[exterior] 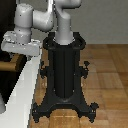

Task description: Open the door by pressing down and pulling on the handle.

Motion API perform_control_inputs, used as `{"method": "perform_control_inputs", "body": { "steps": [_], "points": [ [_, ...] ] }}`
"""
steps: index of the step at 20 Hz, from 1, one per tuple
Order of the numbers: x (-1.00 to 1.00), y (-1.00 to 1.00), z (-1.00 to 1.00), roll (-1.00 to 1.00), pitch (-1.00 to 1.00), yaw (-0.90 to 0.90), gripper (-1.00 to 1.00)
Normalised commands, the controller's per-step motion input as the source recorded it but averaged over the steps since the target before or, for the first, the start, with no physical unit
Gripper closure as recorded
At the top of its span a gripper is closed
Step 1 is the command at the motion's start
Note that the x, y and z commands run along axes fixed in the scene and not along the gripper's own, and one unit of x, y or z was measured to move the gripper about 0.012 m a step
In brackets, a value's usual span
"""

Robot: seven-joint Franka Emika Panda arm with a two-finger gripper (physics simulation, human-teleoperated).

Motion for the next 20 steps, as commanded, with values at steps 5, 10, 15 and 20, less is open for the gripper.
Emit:
{"method": "perform_control_inputs", "body": {
  "steps": [5, 10, 15, 20],
  "points": [
    [0.40, 0.00, 0.00, 0.00, 0.00, 0.00, -1.00],
    [0.20, 0.00, 0.00, 0.00, 0.00, 0.00, -1.00],
    [0.00, 0.00, -0.20, 0.00, 0.00, 0.00, -1.00],
    [0.00, 0.00, -0.40, 0.00, 0.00, 0.00, -1.00]
  ]
}}
